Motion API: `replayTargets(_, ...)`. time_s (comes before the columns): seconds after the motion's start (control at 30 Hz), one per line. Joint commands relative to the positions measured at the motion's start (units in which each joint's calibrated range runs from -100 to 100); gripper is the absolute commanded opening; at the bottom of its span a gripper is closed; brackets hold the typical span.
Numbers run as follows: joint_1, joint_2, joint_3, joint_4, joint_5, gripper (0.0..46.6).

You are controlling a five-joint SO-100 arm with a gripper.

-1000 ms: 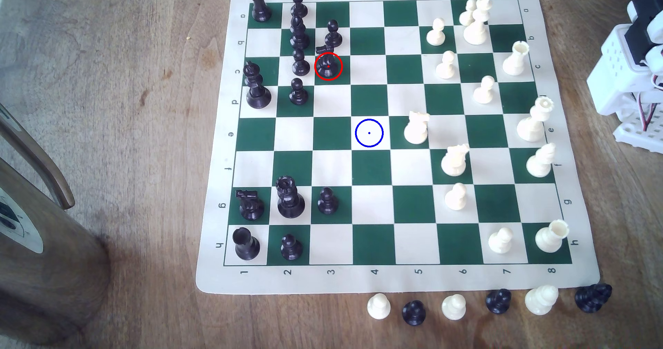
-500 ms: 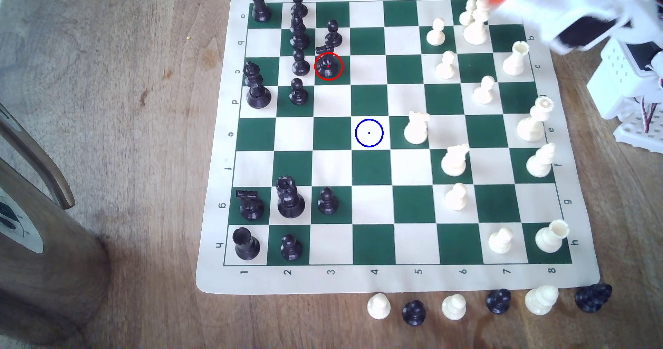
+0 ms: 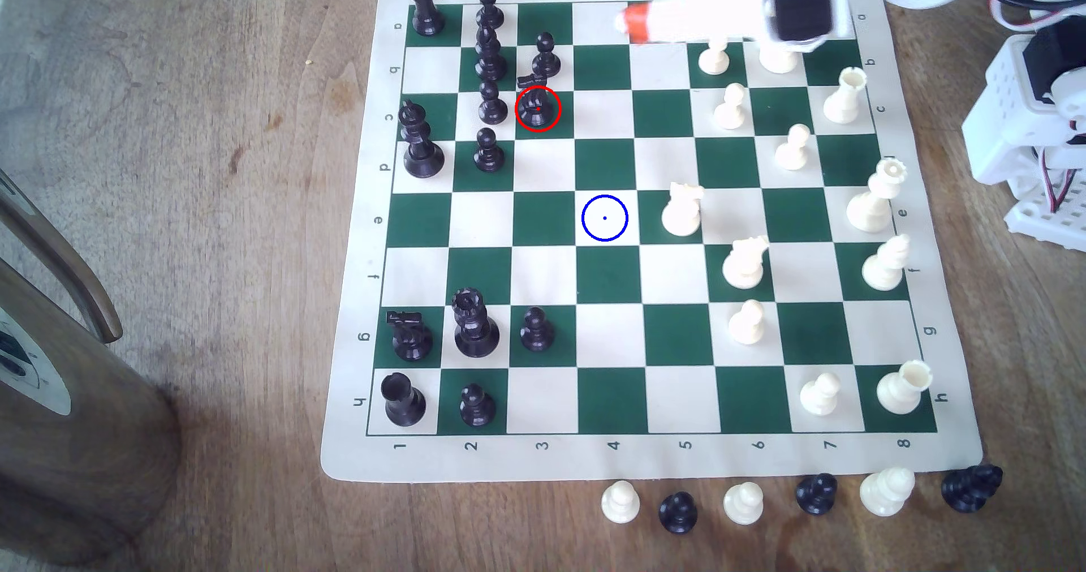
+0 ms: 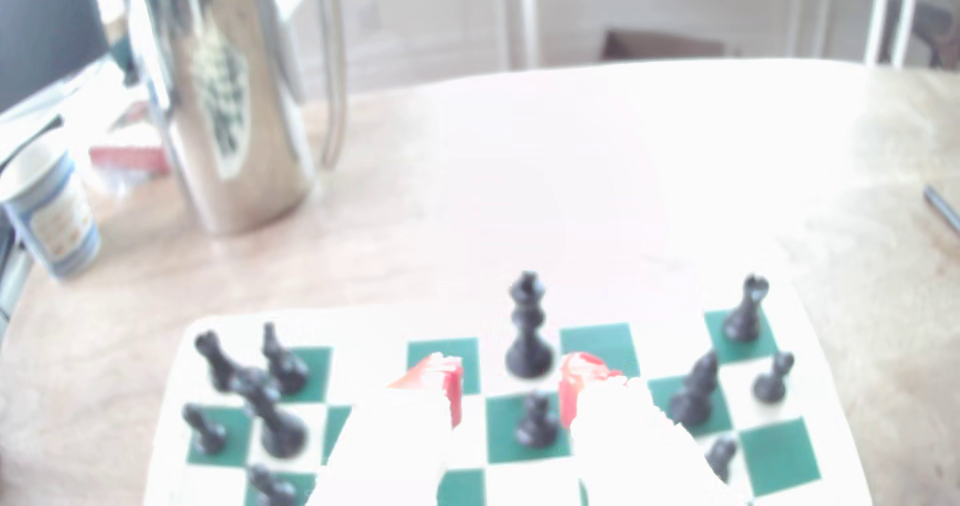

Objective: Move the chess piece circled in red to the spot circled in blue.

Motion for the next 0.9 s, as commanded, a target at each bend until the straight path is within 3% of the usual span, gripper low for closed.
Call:
replayTargets(0.0,2.5,16.2,-21.6,5.6,0.9,10.0)
replayTargets(0.37,5.7,38.8,-45.2,19.0,2.3,16.4)
replayTargets(0.57,8.0,48.4,-58.9,29.7,3.5,13.3)
replayTargets(0.87,6.7,52.4,-60.4,32.9,3.4,12.8)
